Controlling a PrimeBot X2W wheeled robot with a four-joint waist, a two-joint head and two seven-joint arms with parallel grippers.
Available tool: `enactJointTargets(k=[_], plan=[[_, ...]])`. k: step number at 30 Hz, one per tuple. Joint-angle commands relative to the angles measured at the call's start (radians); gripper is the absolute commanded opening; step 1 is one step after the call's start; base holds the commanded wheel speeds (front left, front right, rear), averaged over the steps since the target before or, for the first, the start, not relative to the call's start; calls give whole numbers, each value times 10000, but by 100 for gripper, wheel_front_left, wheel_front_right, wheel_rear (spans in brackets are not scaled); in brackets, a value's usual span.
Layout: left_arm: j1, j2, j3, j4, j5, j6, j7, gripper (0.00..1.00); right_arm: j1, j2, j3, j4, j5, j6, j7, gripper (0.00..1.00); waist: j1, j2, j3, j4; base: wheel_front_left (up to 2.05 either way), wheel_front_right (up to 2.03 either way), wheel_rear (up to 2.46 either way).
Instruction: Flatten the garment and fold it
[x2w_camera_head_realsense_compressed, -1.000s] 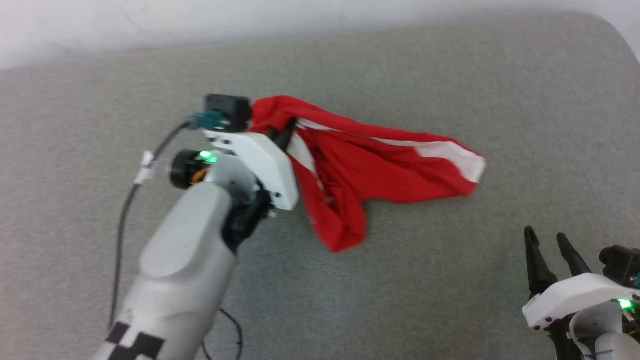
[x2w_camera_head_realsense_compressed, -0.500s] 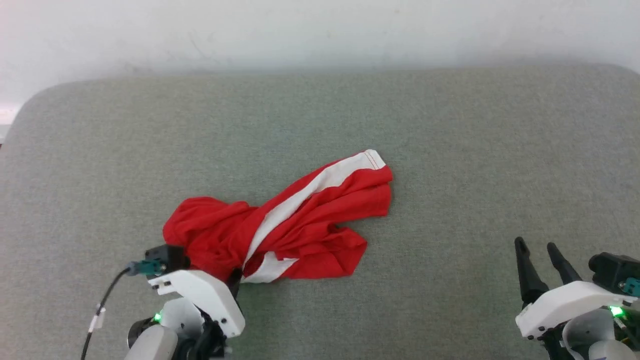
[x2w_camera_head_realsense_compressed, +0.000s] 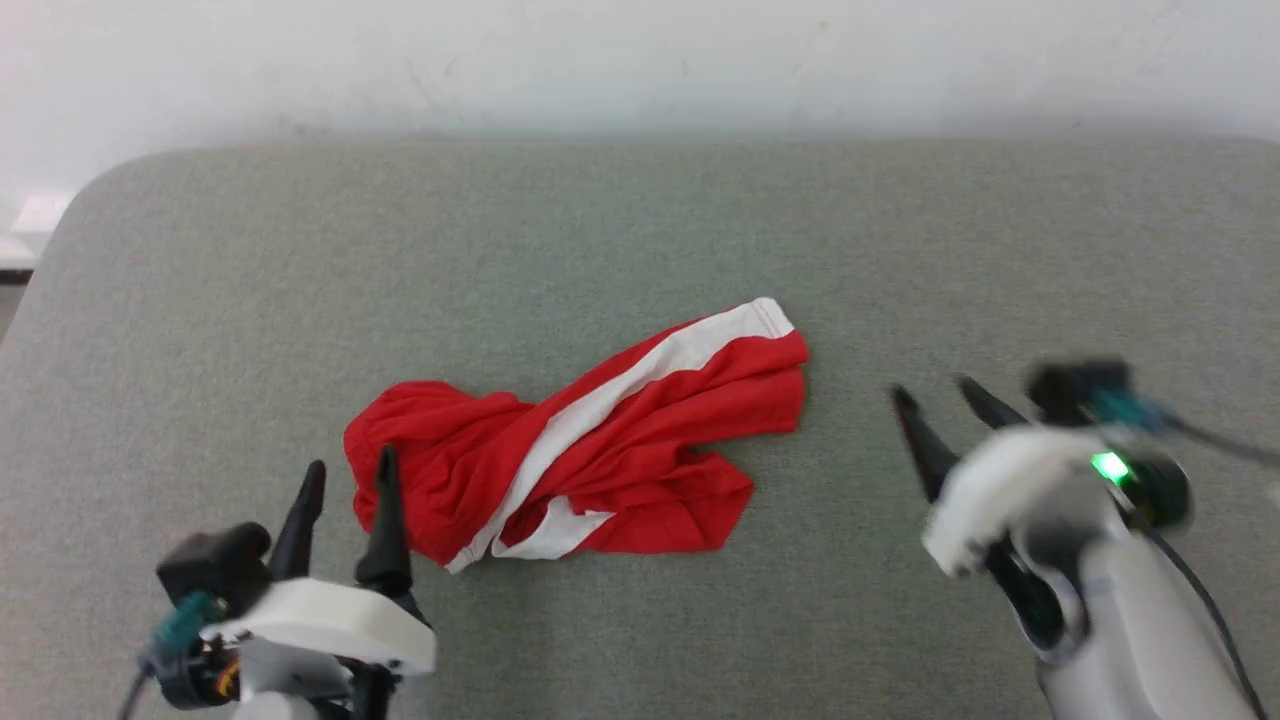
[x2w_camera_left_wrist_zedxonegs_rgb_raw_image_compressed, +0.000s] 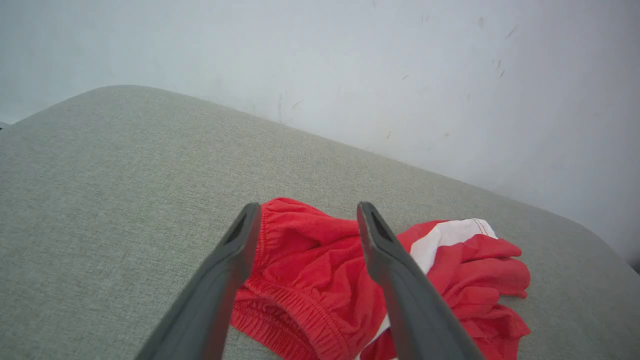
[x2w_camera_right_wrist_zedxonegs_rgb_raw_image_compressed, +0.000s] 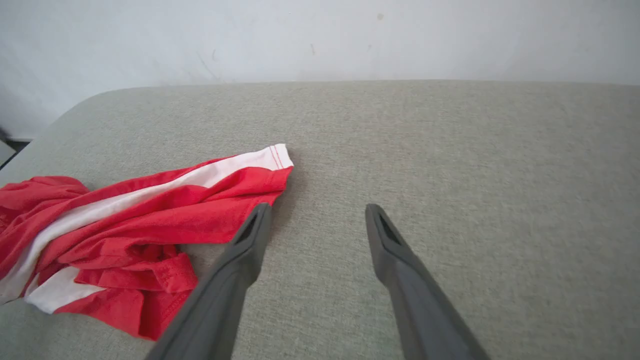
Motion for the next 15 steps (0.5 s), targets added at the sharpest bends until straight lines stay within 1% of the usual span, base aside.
enactJointTargets(k=[1, 3, 5, 9, 11, 15], plan=[[102, -75, -93, 2, 168, 43, -262, 100, -383, 28, 205, 97, -100, -9, 259, 100, 0, 0, 227, 225, 0, 0, 0], [99, -203, -273, 123, 474, 24, -693, 100, -1134, 28, 656, 519, -288, -9, 1042, 100, 0, 0, 429, 395, 0, 0, 0], [3, -356, -370, 212, 678, -17, -952, 100, -1905, 28, 1091, 1086, -708, -9, 1810, 100, 0, 0, 642, 580, 0, 0, 0], [-304, -654, -643, 362, 958, -177, -1139, 100, -3139, 28, 1258, 2497, -1522, -9, 2811, 100, 0, 0, 1090, 1048, 0, 0, 0], [-484, -772, -719, 470, 1040, -283, -1188, 100, -3550, 28, 1318, 3109, -1760, -9, 3091, 100, 0, 0, 1282, 1263, 0, 0, 0], [-797, -961, -698, 664, 1164, -470, -1253, 100, -4046, 28, 1544, 3973, -1958, -9, 3067, 100, 0, 0, 1604, 1538, 0, 0, 0]])
